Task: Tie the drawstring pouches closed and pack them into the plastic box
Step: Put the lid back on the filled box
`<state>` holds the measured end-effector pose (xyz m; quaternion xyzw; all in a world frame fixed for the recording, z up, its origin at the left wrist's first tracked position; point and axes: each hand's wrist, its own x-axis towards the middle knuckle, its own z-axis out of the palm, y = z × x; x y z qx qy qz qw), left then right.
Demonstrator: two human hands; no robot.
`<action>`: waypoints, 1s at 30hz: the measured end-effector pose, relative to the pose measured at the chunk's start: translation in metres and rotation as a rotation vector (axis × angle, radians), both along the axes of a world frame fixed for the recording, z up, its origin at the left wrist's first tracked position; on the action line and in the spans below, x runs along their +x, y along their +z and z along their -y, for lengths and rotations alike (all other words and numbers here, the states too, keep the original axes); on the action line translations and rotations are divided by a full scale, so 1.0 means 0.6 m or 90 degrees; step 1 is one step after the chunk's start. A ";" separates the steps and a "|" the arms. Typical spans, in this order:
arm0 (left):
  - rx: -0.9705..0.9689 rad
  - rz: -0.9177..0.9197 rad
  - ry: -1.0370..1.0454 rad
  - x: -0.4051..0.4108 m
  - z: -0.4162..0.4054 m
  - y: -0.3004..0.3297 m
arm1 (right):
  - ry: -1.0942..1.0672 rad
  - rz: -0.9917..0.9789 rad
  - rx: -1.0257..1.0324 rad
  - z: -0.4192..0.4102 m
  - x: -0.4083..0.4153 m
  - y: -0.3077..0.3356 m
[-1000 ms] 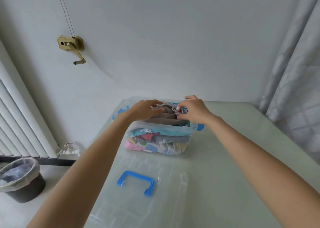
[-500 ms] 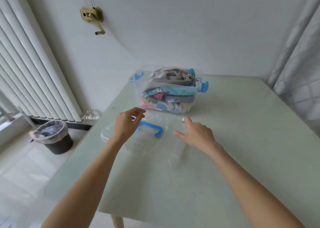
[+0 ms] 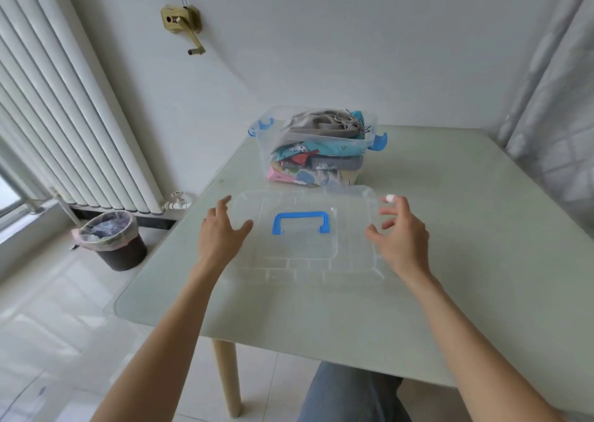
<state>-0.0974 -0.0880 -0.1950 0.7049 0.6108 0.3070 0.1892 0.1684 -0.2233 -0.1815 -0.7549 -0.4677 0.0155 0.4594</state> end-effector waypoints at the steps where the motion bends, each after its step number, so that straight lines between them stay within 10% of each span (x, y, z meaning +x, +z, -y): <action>1: -0.017 0.047 0.019 0.000 0.002 0.005 | -0.012 0.003 0.059 0.005 0.004 0.006; 6: -0.140 0.365 -0.041 0.020 0.017 0.034 | -0.049 0.012 0.258 -0.007 0.036 0.055; 12: 0.021 0.600 -0.115 0.065 -0.043 0.142 | -0.070 -0.032 0.253 -0.098 0.095 0.148; 30: 0.047 0.134 -0.069 0.172 -0.415 0.210 | -0.125 -0.027 -0.078 -0.356 0.178 0.185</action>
